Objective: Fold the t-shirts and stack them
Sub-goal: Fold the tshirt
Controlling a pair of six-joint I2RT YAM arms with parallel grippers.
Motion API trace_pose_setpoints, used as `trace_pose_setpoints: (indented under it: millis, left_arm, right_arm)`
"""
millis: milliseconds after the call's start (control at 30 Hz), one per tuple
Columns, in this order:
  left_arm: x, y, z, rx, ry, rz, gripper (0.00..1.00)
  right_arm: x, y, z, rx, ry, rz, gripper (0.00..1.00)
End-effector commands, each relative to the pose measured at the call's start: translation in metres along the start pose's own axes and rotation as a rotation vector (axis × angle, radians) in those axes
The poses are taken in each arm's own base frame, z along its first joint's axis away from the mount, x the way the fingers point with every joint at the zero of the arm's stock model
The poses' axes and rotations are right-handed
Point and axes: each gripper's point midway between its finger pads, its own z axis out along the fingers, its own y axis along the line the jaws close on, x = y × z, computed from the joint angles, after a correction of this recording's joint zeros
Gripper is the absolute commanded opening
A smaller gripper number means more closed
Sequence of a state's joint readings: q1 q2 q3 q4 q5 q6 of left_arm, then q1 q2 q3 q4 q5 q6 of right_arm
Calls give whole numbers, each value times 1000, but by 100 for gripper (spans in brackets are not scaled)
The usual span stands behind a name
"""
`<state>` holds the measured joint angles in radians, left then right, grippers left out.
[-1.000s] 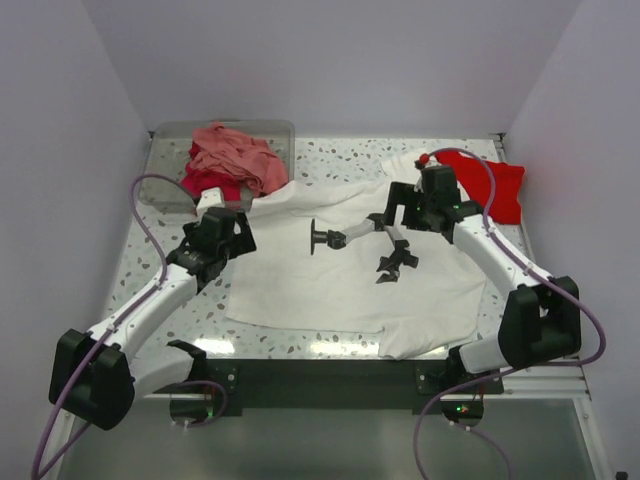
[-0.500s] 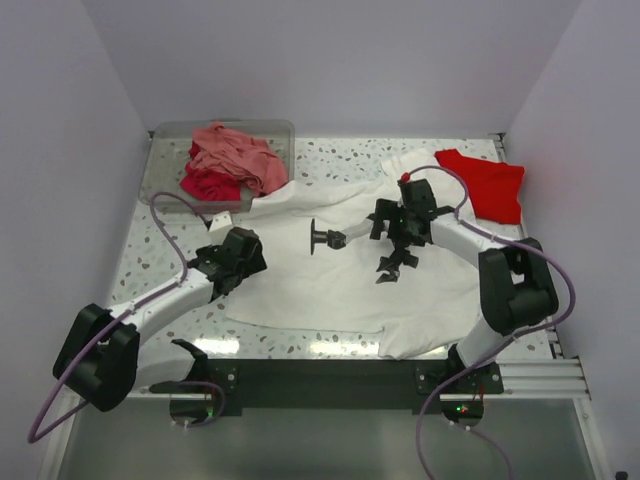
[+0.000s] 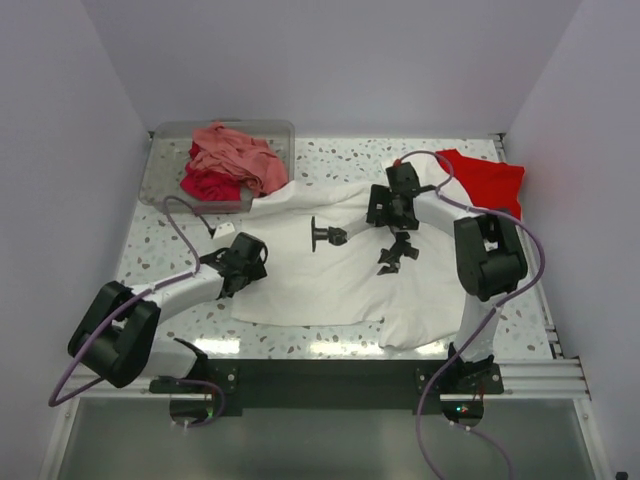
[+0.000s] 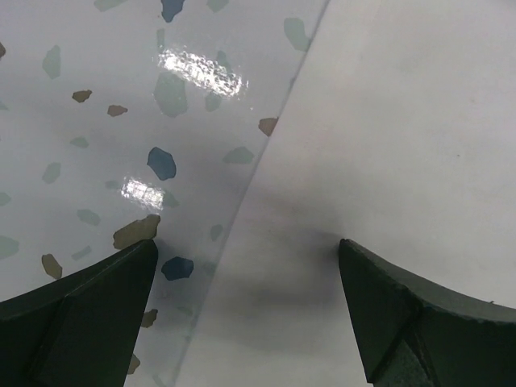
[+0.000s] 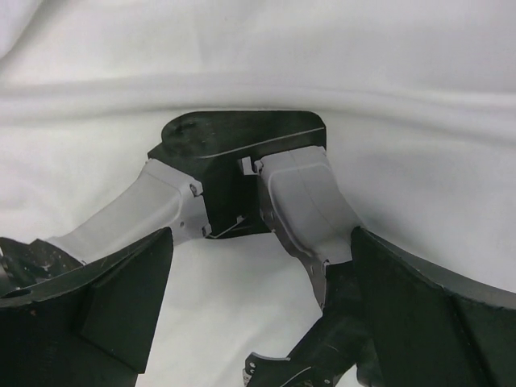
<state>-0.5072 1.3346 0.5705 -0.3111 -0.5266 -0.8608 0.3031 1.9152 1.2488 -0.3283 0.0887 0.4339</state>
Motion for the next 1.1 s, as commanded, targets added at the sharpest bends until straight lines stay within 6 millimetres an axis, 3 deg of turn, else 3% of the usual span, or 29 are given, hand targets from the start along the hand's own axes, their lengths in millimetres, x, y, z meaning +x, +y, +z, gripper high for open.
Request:
trace_pose_setpoints:
  millis: [0,267,400,600,633,767,900,1000,1067]
  left_arm:
    - [-10,-3,8,0,-22,-6,100]
    - [-20,-8,26,15,-7,-5,100]
    - [-24,-13,39,5,6,21,100]
    - [-43,-15,61,-24,5,16,100]
    - [-54,-18,63,-26,-8,5,100]
    - [-73,-34,69,-2,-29,18,100]
    - [-92,-47,57,57,-65,11,100]
    - [-97,-37,39,47,-94,3,100]
    - [-80,-18,33,6,-74,15,100]
  right_arm:
    - [8,-15,19,102,45,0,95]
    - [1,-17,35,146,62,-13,95]
    - [-15,-11,37,144,52,-22,95]
    - [-35,0,34,124,35,-29,96]
    - [-36,2,32,118,36,-33,96]
    - [-52,16,21,55,5,-37,96]
    - [-71,30,-5,-16,-50,-46,96]
    - [-82,38,-32,-69,-81,-63,96]
    - [-78,37,-42,-78,-85,-72,96]
